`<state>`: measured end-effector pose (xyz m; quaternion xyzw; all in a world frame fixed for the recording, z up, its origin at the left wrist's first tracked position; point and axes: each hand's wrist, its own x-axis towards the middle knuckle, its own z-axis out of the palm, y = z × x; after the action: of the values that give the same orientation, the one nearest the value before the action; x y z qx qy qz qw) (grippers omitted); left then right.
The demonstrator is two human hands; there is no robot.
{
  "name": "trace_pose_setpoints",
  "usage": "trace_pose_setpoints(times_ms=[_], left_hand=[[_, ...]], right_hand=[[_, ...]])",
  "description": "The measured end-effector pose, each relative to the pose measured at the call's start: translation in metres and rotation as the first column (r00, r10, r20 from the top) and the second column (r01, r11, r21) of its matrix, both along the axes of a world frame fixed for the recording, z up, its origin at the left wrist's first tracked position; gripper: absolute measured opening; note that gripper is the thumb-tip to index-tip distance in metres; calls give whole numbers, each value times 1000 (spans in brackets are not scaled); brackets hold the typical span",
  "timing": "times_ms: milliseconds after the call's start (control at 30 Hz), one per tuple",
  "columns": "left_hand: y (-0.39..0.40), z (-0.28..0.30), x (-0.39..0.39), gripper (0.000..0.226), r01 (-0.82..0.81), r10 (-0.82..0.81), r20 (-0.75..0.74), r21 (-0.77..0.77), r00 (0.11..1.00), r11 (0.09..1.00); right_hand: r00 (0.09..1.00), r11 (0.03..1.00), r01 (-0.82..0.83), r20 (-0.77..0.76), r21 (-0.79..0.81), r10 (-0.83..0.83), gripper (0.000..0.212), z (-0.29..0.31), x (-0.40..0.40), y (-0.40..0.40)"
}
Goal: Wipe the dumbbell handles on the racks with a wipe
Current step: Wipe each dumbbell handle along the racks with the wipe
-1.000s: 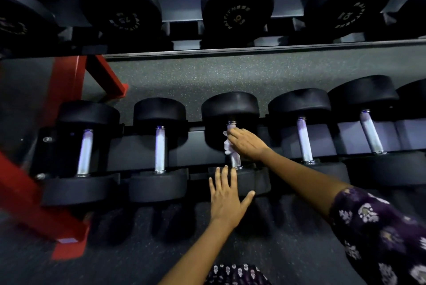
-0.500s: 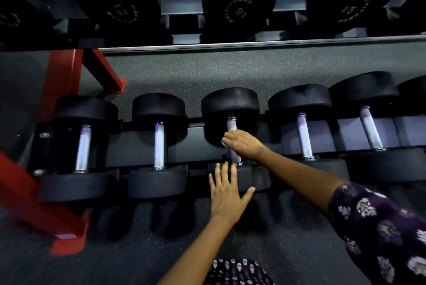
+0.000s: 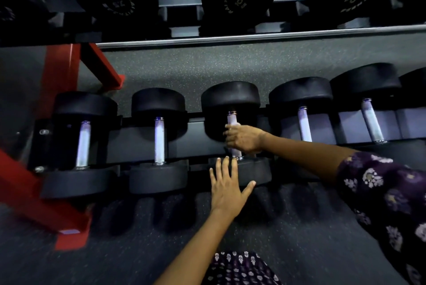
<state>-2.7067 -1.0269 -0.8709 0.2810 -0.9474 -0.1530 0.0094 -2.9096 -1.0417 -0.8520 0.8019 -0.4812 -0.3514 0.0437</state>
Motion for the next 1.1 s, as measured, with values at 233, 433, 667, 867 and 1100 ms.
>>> trace_pose_setpoints(times_ms=[233,433,667,867,1100], left_hand=[[0,-2,0,86,3,-3,-20,2,1000,1000],[1,-1,1,80,-5,4,-25,-14,1000,1000],[2,-1,1,75,27,-29,-41,-43,999,999],[1,2,0,83,5,-5,-13,-19,1000,1000],[1,1,0,83,7,-7,-6,-7,1000,1000]], right_hand=[[978,986,155,135,64,-162,49,9,-18,-6],[992,998,22,121,56,-28,51,3,-8,6],[987,993,90,128,80,-99,40,4,-3,7],[979,988,115,159,98,-129,42,-3,-1,13],[951,980,186,235,75,-199,42,-5,5,20]])
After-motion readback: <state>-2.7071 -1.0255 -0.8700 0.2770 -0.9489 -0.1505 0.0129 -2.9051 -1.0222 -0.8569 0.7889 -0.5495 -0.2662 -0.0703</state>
